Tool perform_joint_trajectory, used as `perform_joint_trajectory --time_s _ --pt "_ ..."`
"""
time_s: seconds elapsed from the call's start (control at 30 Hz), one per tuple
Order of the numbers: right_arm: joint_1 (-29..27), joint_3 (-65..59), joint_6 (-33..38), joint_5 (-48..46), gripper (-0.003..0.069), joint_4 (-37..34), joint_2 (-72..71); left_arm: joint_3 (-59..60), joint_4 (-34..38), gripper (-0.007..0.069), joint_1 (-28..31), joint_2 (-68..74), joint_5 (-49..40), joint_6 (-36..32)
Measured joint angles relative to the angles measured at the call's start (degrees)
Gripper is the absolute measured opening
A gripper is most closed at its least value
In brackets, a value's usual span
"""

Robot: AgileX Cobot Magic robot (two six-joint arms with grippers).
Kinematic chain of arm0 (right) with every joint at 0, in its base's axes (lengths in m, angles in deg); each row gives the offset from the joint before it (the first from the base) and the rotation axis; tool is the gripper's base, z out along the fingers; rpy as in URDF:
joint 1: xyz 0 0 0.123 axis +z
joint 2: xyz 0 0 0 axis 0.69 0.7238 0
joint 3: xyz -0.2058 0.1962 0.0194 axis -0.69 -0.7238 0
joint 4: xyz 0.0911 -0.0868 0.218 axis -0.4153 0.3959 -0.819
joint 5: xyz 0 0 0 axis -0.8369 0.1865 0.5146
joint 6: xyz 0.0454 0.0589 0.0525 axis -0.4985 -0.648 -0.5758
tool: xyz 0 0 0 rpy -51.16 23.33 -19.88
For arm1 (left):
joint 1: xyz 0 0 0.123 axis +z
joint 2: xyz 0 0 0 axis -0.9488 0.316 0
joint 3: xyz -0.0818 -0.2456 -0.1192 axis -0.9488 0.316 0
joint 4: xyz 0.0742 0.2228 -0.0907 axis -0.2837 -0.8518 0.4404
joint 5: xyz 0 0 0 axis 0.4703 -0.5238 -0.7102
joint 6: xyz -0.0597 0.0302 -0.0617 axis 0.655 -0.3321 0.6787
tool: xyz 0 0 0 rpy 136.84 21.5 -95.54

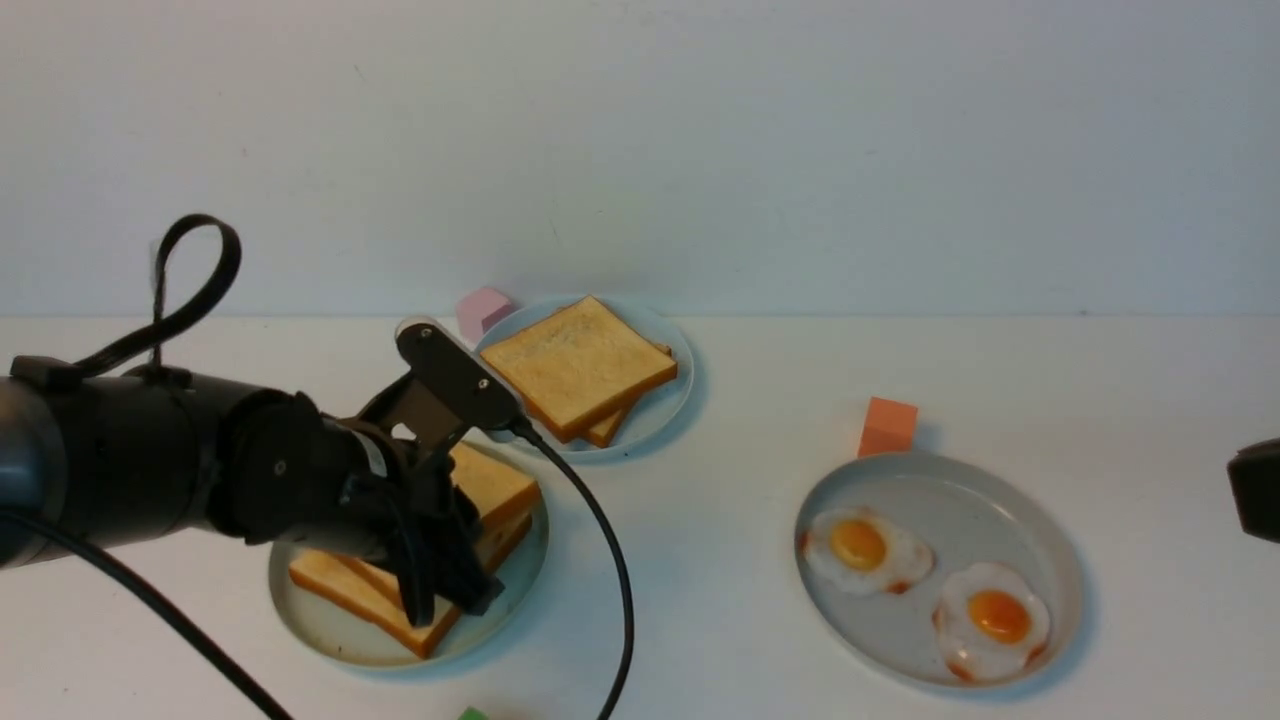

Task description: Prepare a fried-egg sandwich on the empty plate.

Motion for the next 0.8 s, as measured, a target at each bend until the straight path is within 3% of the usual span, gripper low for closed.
perform_joint_trajectory --time_s 0.03,0.07,0.27,0.37,0.5,0.53,0.8 --pt "0.0 0.0 0.0 0.0 0.0037 0.0 0.0 0.0 0.0 0.0182 0.0 -0.1 0.0 0.1" --pt "0.0 0.0 0.5 0.0 0.0038 -0.4 0.0 0.0 0.0 0.0239 0.0 -0.6 -0.2 1.2" --pt "0.0 0.0 0.6 0.0 0.0039 -0.4 0.0 0.0 0.4 0.0311 0.0 -5.1 -2.5 3.4" --pt "0.0 0.0 0.6 0.0 0.0043 -0.4 0.0 0.2 4.1 0.0246 0.0 -12.4 -6.7 7.6" --pt "0.0 0.0 0.6 0.0 0.0046 -0.5 0.0 0.5 7.4 0.0082 0.0 -24.6 -12.5 10.6" --pt "0.0 0.0 0.6 0.0 0.0047 -0.5 0.0 1.7 8.0 0.0003 0.0 -31.6 -14.1 11.0" --pt "0.0 0.0 0.6 -0.1 0.0057 -0.5 0.0 18.4 11.6 -0.0013 0.0 -65.7 -11.7 12.4"
